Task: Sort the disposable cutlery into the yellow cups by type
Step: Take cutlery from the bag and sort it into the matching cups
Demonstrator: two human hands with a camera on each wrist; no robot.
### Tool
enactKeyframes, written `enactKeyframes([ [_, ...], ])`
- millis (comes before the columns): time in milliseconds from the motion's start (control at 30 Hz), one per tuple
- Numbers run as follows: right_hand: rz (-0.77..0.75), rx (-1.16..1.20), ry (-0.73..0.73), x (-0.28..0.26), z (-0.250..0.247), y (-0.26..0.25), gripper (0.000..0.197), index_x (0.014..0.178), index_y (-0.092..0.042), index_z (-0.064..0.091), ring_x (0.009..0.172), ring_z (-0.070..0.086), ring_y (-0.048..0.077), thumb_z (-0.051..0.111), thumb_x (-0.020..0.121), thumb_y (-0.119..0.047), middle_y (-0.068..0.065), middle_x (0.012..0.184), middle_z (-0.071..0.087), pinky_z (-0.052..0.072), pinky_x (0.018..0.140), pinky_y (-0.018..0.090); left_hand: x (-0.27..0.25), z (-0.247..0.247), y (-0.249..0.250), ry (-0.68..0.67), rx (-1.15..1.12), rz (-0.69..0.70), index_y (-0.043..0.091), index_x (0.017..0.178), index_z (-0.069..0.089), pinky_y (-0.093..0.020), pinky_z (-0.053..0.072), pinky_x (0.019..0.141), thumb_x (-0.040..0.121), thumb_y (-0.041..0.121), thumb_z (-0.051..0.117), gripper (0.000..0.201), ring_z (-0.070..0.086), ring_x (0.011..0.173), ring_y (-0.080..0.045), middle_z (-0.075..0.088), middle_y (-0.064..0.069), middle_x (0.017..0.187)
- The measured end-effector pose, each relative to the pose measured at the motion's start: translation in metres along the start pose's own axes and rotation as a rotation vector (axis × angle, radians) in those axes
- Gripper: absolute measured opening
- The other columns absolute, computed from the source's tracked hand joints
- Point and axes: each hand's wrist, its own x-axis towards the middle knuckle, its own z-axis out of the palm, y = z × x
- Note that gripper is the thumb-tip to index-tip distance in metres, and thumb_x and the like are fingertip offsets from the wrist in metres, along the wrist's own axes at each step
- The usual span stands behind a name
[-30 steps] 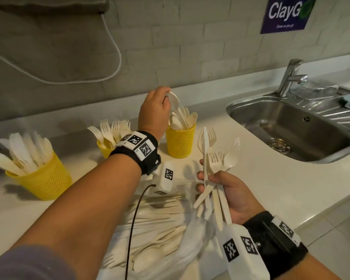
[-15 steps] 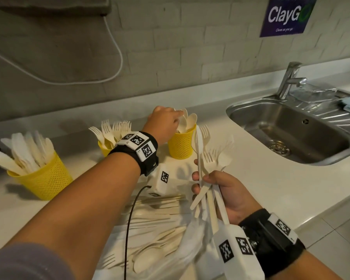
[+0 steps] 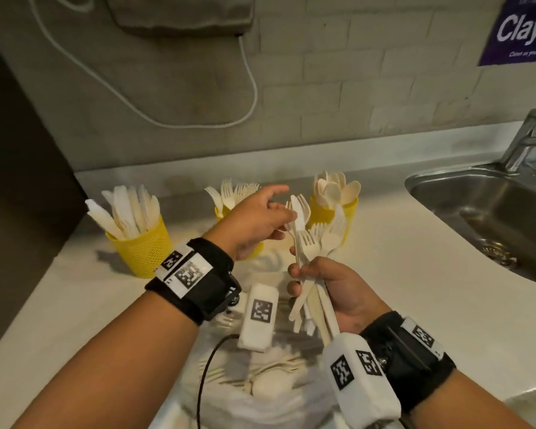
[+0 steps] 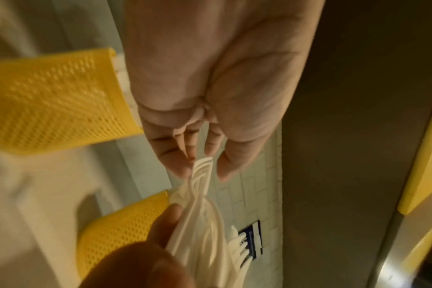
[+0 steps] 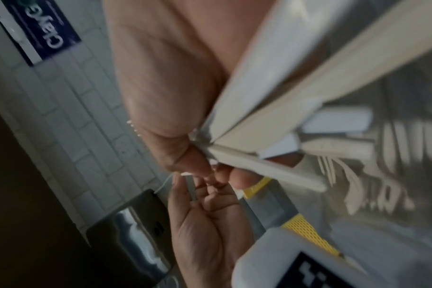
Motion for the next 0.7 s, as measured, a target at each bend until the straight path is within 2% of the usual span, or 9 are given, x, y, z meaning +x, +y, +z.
enactKeyframes([
  [100, 0.070, -0.012, -0.047, 0.013, 0.014, 0.012, 0.029, 0.079, -0.010, 0.065, 0.049, 0.054, 0.018, 0.068, 0.051, 0.000, 0.006, 0.064, 0.055, 0.049, 0.048, 0.025, -0.007, -0.019, -0.010, 0.106, 0.067, -0.006, 0.017, 0.119, 0.054, -0.025, 0.048, 0.061, 0.088, 0.003, 0.058, 0.034, 0.053, 0.066, -0.012, 0.050, -0.001, 0.077],
  [167, 0.115, -0.045, -0.060, 0.020, 0.018, 0.019, 0.035, 0.079, -0.009, 0.066, 0.049, 0.054, 0.019, 0.070, 0.046, 0.002, 0.007, 0.065, 0.055, 0.049, 0.049, 0.025, -0.011, -0.031, -0.015, 0.168, 0.107, -0.021, 0.019, 0.107, 0.058, -0.024, 0.046, 0.061, 0.089, 0.009, 0.059, 0.021, 0.052, 0.066, -0.011, 0.053, 0.002, 0.075],
  [233, 0.148, -0.085, -0.060, 0.026, 0.022, 0.026, 0.037, 0.083, -0.010, 0.064, 0.050, 0.053, 0.019, 0.071, 0.048, 0.001, 0.008, 0.067, 0.053, 0.047, 0.049, 0.026, -0.012, -0.043, -0.020, 0.217, 0.122, -0.035, 0.022, 0.090, 0.060, -0.024, 0.044, 0.064, 0.089, 0.015, 0.060, 0.007, 0.052, 0.069, -0.010, 0.057, 0.003, 0.077],
  [267, 0.161, -0.092, -0.058, 0.029, 0.024, 0.029, 0.036, 0.086, -0.010, 0.063, 0.050, 0.052, 0.019, 0.069, 0.052, 0.000, 0.008, 0.068, 0.054, 0.046, 0.050, 0.026, -0.013, -0.048, -0.023, 0.238, 0.111, -0.041, 0.022, 0.084, 0.059, -0.026, 0.044, 0.066, 0.089, 0.017, 0.060, 0.007, 0.052, 0.071, -0.012, 0.058, 0.001, 0.079],
  [333, 0.177, -0.106, -0.053, 0.033, 0.028, 0.033, 0.031, 0.091, -0.011, 0.061, 0.049, 0.051, 0.020, 0.059, 0.062, 0.001, 0.008, 0.068, 0.054, 0.046, 0.048, 0.025, -0.012, -0.060, -0.026, 0.303, 0.031, -0.059, 0.021, 0.081, 0.058, -0.028, 0.043, 0.067, 0.090, 0.016, 0.058, 0.011, 0.053, 0.073, -0.015, 0.060, -0.002, 0.080],
  [400, 0.198, -0.142, -0.055, 0.035, 0.031, 0.036, 0.028, 0.087, -0.009, 0.063, 0.047, 0.051, 0.020, 0.057, 0.063, 0.002, 0.010, 0.067, 0.053, 0.046, 0.046, 0.024, -0.013, -0.075, -0.018, 0.400, -0.120, -0.035, 0.018, 0.081, 0.056, -0.027, 0.041, 0.061, 0.092, 0.012, 0.054, 0.014, 0.052, 0.065, -0.014, 0.059, -0.003, 0.074],
  [533, 0.200, -0.099, -0.064, 0.039, 0.030, 0.037, 0.031, 0.094, -0.011, 0.061, 0.046, 0.054, 0.020, 0.058, 0.066, 0.001, 0.008, 0.068, 0.054, 0.048, 0.047, 0.025, -0.031, -0.124, 0.019, 0.747, -0.361, 0.225, 0.020, 0.082, 0.051, -0.020, 0.047, 0.052, 0.093, 0.006, 0.052, 0.017, 0.055, 0.057, -0.008, 0.057, -0.001, 0.074],
  [633, 0.152, 0.033, -0.072, 0.044, 0.026, 0.032, 0.056, 0.097, -0.016, 0.059, 0.048, 0.054, 0.019, 0.079, 0.047, 0.000, 0.006, 0.067, 0.054, 0.048, 0.050, 0.026, -0.060, -0.162, 0.035, 1.058, -0.098, 0.442, 0.026, 0.092, 0.050, -0.015, 0.051, 0.062, 0.091, 0.011, 0.055, 0.015, 0.062, 0.069, -0.003, 0.060, 0.006, 0.087],
  [700, 0.090, 0.098, -0.074, 0.047, 0.025, 0.029, 0.062, 0.094, -0.018, 0.059, 0.048, 0.053, 0.019, 0.082, 0.039, -0.003, 0.004, 0.067, 0.053, 0.048, 0.050, 0.027, -0.070, -0.182, 0.027, 1.151, 0.116, 0.496, 0.027, 0.102, 0.050, -0.015, 0.052, 0.070, 0.091, 0.015, 0.056, 0.017, 0.064, 0.079, -0.003, 0.060, 0.009, 0.093],
])
